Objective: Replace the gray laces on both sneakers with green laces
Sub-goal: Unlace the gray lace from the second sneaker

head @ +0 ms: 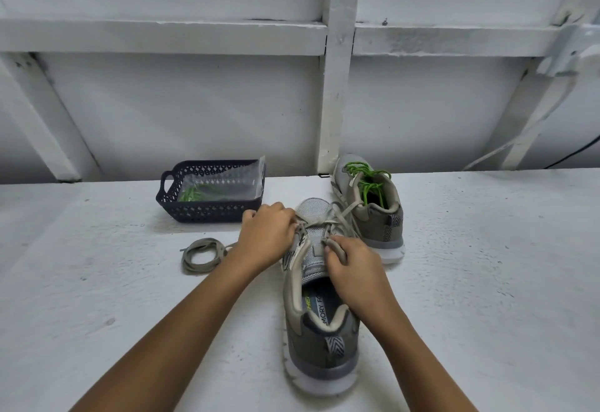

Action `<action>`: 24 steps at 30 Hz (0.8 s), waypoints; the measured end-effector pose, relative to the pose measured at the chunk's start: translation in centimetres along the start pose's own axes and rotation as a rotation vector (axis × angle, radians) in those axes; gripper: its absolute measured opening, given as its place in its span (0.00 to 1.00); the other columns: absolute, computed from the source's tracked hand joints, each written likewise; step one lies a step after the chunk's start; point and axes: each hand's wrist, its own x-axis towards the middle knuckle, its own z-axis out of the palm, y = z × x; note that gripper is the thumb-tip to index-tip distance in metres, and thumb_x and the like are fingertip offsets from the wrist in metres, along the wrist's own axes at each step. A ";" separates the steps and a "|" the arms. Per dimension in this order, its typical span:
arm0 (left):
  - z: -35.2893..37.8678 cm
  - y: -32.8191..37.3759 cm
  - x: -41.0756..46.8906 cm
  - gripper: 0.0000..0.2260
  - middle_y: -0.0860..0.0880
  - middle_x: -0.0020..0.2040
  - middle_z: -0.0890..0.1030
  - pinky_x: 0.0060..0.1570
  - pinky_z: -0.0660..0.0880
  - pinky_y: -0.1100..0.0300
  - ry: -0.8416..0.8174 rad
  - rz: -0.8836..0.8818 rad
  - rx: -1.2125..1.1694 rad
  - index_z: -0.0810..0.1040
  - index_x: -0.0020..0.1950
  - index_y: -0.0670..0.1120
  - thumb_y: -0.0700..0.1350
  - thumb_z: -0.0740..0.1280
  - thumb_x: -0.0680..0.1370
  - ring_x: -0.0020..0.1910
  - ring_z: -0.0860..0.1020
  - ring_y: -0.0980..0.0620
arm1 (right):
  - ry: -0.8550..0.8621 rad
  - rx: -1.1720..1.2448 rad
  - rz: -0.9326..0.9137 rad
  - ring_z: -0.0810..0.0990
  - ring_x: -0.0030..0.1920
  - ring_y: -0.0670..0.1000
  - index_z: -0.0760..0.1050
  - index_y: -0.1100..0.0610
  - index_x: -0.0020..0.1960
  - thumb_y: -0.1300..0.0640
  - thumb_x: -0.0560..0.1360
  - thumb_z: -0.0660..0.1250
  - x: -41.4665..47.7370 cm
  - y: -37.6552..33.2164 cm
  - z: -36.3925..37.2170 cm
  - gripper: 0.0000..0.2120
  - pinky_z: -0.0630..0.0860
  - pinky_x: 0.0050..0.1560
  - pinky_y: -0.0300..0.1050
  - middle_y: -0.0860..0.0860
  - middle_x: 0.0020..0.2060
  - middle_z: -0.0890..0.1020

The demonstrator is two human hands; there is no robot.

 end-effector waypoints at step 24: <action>0.3 -0.7 0.4 0.10 0.46 0.53 0.77 0.55 0.68 0.53 0.157 -0.007 -0.233 0.78 0.53 0.43 0.45 0.60 0.80 0.53 0.74 0.47 | -0.003 0.012 -0.003 0.73 0.61 0.50 0.75 0.58 0.64 0.57 0.79 0.60 0.0 0.1 0.0 0.15 0.62 0.53 0.32 0.54 0.61 0.77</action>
